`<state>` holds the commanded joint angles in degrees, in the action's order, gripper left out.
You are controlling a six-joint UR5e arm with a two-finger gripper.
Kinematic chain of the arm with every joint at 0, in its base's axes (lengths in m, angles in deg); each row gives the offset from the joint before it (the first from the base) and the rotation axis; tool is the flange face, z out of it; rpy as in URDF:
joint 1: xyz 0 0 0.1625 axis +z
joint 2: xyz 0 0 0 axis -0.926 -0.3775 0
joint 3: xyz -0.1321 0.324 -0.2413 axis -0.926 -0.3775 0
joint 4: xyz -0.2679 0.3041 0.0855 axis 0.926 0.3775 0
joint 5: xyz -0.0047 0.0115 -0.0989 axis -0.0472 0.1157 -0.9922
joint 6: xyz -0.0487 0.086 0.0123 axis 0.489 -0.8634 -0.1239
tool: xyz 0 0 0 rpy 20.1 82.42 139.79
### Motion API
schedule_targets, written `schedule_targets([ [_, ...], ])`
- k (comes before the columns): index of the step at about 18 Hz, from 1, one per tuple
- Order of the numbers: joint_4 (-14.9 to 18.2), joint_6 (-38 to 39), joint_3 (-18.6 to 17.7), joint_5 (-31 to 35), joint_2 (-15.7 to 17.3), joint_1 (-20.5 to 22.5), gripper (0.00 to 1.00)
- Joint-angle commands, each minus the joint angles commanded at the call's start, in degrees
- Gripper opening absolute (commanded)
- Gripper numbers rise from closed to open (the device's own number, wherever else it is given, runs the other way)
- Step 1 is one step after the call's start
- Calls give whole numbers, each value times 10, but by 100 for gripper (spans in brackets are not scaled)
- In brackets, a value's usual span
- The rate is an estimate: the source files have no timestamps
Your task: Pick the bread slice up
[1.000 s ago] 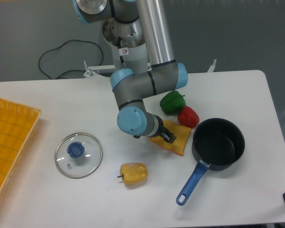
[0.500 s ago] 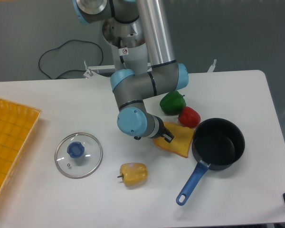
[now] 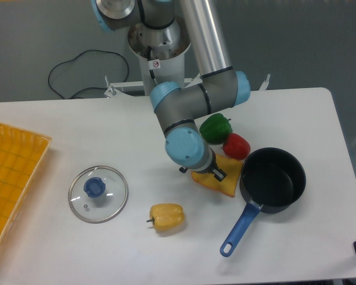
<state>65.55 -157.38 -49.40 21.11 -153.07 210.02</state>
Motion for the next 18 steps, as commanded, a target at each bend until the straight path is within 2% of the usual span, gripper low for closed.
schedule_targets([
  [3,-16,-26,-3,-27,1,12,100],
  [6,-62,-26,-11,-28,-13,12,100],
  [18,-66,-30,-33,-27,-10,19,100],
])
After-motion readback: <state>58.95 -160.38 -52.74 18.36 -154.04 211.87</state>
